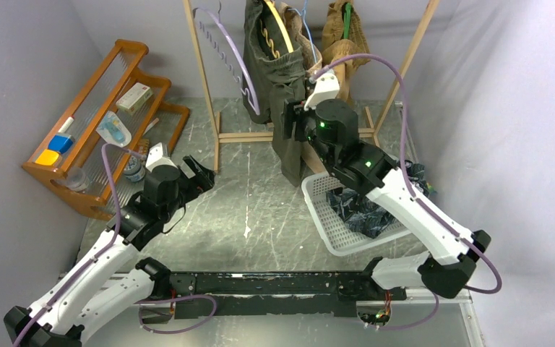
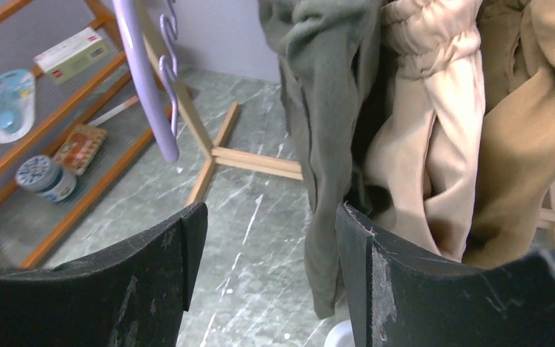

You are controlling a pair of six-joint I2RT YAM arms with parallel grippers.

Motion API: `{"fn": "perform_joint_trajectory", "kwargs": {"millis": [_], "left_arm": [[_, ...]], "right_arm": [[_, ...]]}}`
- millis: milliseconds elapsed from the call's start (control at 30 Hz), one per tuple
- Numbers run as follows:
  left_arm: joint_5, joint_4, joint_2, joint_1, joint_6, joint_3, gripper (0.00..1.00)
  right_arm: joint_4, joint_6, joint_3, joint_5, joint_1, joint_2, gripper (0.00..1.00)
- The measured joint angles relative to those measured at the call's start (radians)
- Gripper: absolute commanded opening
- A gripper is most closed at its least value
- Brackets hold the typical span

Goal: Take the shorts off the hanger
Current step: Place the shorts in the basket, then pick up the hanger from the clothes rod.

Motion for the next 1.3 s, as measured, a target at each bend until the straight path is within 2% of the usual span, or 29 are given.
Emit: {"fn": "perform_joint_trajectory", "kwargs": {"millis": [267, 567, 700, 833, 1100, 1200, 1300], "left_arm": [[0.010, -0.002, 0.025, 0.000, 0.000, 0.000, 0.99], [0.014, -0.002, 0.022, 0.000, 0.000, 0.000, 0.99], [0.014, -0.003, 0.022, 0.000, 0.000, 0.000, 0.99], [0.019, -0.002, 0.023, 0.000, 0.000, 0.000, 0.99], [0.027, -0.003, 0.042, 0.000, 0.000, 0.000, 0.99], [0.028, -0.003, 0.045, 0.000, 0.000, 0.000, 0.99], [0.029, -0.003, 0.045, 0.000, 0.000, 0.000, 0.99]], "right_arm": [[0.003, -0.068, 0.110, 0.051, -0.004, 0.116, 0.72], [0.002, -0.109, 0.233, 0.055, -0.044, 0.224, 0.69], [-0.002, -0.110, 0.256, 0.011, -0.078, 0.231, 0.62], [-0.016, -0.105, 0.352, -0.056, -0.126, 0.284, 0.52], [-0.032, -0.111, 0.436, -0.164, -0.156, 0.376, 0.49], [-0.037, -0.122, 0.458, -0.175, -0.154, 0.409, 0.43], [-0.042, -0.133, 0.462, -0.169, -0.155, 0.422, 0.33]]}}
